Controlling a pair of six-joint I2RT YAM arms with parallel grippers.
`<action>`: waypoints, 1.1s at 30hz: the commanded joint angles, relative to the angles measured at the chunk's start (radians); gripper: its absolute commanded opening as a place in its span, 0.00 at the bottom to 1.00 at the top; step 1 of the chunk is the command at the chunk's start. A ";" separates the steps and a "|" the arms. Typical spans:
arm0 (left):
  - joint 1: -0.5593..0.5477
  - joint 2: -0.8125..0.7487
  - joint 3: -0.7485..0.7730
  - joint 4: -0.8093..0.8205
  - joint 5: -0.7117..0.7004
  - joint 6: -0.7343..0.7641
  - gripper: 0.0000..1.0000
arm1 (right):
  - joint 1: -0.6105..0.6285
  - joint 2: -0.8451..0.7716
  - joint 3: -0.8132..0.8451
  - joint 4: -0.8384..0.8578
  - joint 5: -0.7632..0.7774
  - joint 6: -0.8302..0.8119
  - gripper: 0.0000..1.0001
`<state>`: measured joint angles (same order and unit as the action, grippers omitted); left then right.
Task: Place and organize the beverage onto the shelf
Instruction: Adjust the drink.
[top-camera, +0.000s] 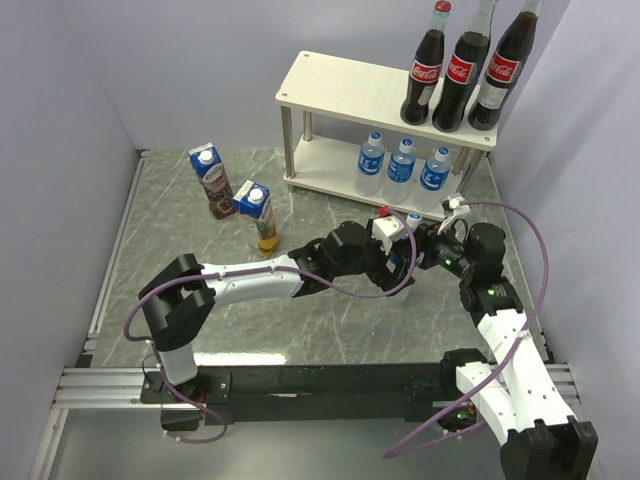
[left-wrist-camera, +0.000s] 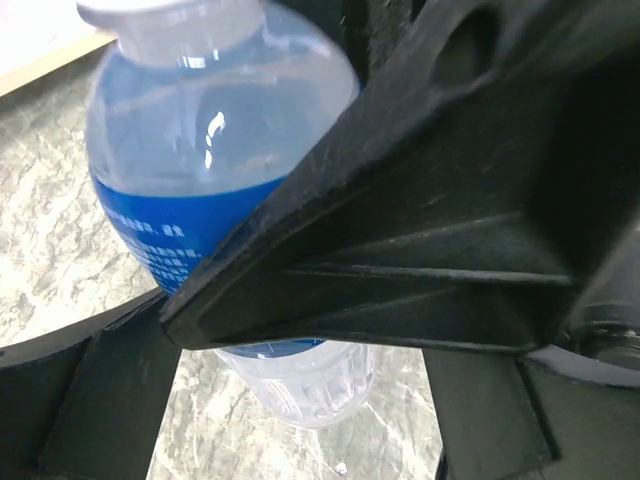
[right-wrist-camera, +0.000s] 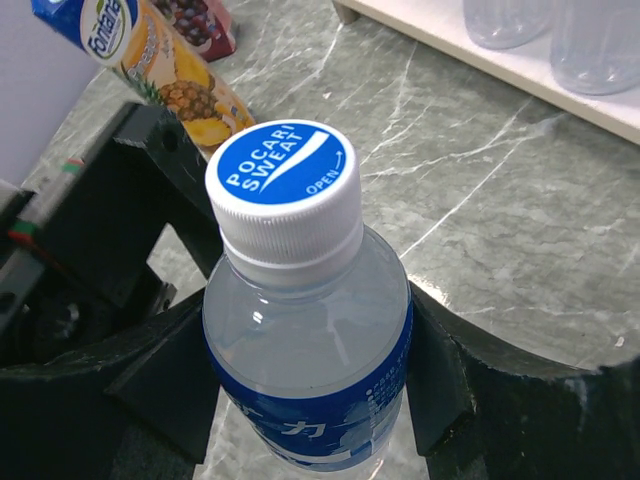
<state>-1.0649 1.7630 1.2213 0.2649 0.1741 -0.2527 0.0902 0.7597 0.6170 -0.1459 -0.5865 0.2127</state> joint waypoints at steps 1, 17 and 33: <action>-0.007 0.021 0.064 0.039 -0.071 -0.011 0.97 | -0.003 -0.039 0.059 0.143 -0.049 0.033 0.03; -0.006 0.032 0.069 0.031 -0.035 0.007 0.20 | -0.017 -0.034 0.066 0.140 -0.119 0.048 0.21; -0.006 -0.080 -0.112 0.129 -0.053 0.079 0.00 | -0.024 -0.016 0.076 0.123 -0.177 0.028 0.70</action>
<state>-1.0760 1.7386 1.1320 0.3275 0.1192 -0.2241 0.0631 0.7605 0.6174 -0.1310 -0.6773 0.2199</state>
